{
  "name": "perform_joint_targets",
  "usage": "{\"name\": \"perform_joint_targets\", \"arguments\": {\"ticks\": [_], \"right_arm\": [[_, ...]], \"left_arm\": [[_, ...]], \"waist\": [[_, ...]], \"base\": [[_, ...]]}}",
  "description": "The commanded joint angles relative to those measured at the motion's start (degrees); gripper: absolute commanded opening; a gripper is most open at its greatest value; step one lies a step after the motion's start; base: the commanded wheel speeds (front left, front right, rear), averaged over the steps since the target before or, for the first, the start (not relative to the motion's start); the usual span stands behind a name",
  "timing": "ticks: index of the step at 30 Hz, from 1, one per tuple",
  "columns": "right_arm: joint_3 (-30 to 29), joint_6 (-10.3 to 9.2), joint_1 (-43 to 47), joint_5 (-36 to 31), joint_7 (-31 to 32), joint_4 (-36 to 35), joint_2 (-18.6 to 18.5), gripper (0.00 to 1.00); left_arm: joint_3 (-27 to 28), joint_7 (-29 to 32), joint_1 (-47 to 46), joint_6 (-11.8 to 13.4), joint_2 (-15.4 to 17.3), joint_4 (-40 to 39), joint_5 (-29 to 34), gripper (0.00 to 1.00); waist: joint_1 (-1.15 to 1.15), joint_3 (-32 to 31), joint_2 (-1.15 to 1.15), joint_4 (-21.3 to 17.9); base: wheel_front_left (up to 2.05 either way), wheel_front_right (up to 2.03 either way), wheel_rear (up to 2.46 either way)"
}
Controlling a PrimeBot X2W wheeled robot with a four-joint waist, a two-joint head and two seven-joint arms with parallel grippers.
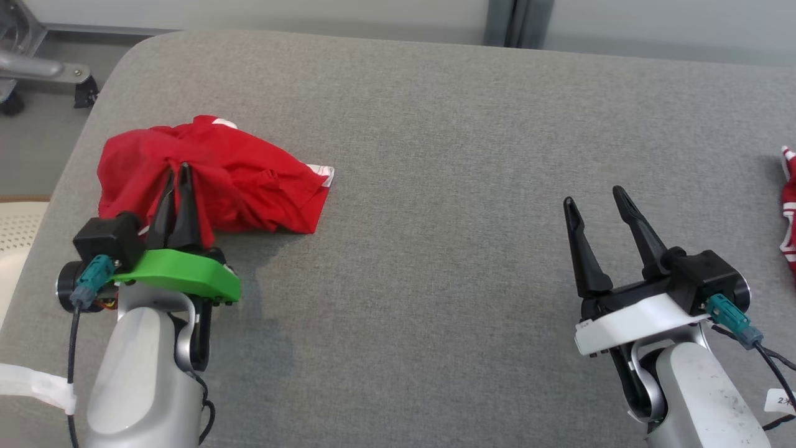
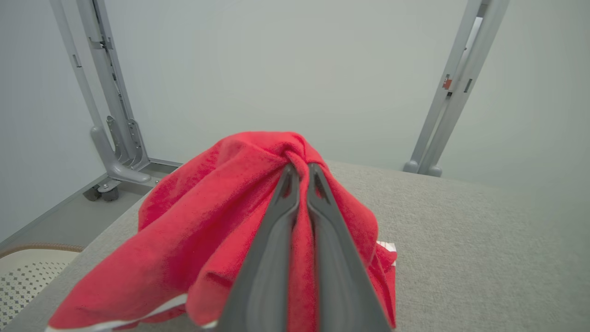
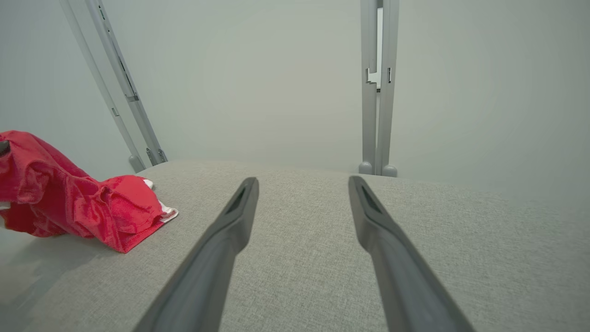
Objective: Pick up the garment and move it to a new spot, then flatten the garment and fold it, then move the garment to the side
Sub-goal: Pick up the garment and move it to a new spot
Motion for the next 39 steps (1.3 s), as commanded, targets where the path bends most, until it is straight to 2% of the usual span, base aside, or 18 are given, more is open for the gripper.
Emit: {"name": "perform_joint_targets", "arguments": {"ticks": [1,6,12,19,25,26,27,28,33,39], "right_arm": [[0.0,-0.01,0.8,0.2,-0.1,0.0,0.2,1.00],[-0.3,-0.01,0.1,0.3,-0.2,-0.2,0.8,1.00],[-0.4,-0.01,-1.2,0.6,-0.2,-0.5,1.5,1.00],[-0.4,-0.01,-1.9,0.7,-0.2,-0.8,2.3,1.00],[0.3,-0.01,-2.7,1.1,-0.2,-0.6,2.9,1.00],[0.3,-0.01,-2.8,1.2,-0.2,-0.6,3.0,1.00],[0.4,-0.01,-2.9,1.2,-0.2,-0.6,3.0,1.00],[0.6,-0.01,-3.0,1.3,-0.2,-0.5,3.1,1.00],[0.7,-0.01,-3.1,1.2,-0.2,-0.3,3.3,1.00],[0.1,-0.01,-2.6,0.8,-0.2,-0.3,3.4,1.00]], "left_arm": [[-0.8,0.3,0.9,0.0,-0.4,-1.7,0.5,0.00],[-5.7,2.2,0.6,0.5,-2.1,-8.2,0.5,0.00],[-12.4,3.8,-2.0,1.9,-2.7,-12.6,-0.6,0.00],[-22.3,3.2,-7.5,5.2,-2.7,-14.2,-4.5,0.00],[-31.6,2.2,-12.6,8.1,-2.7,-10.8,-8.3,0.00],[-33.1,2.0,-13.3,8.5,-2.7,-9.9,-9.5,0.31],[-34.6,1.9,-14.0,9.0,-2.7,-8.9,-10.1,0.46],[-36.4,1.6,-14.7,9.5,-2.7,-8.0,-10.9,1.00],[-43.4,0.5,-17.1,10.9,-2.6,-6.3,-15.1,1.00],[-44.9,-0.4,-17.1,12.2,-2.6,-5.0,-17.1,1.00]], "waist": [[0.00,-1.6,0.00,-3.0],[0.00,-1.2,0.00,-7.0],[0.00,0.3,0.00,-12.8],[0.00,2.5,0.00,-19.2],[0.00,3.6,0.00,-23.2],[0.00,3.8,0.00,-23.7],[0.00,4.0,0.00,-24.1],[0.00,4.1,0.00,-24.5],[0.00,4.4,0.00,-25.1],[0.00,3.5,0.00,-23.1]], "base": [[0.00,0.00,0.00],[0.00,0.00,0.00],[0.00,0.00,0.00],[0.00,0.00,0.00],[0.00,0.00,0.00],[0.00,0.00,0.00],[0.00,0.00,0.00],[0.00,0.00,0.00],[0.00,0.00,0.00],[0.00,0.00,0.00]]}}
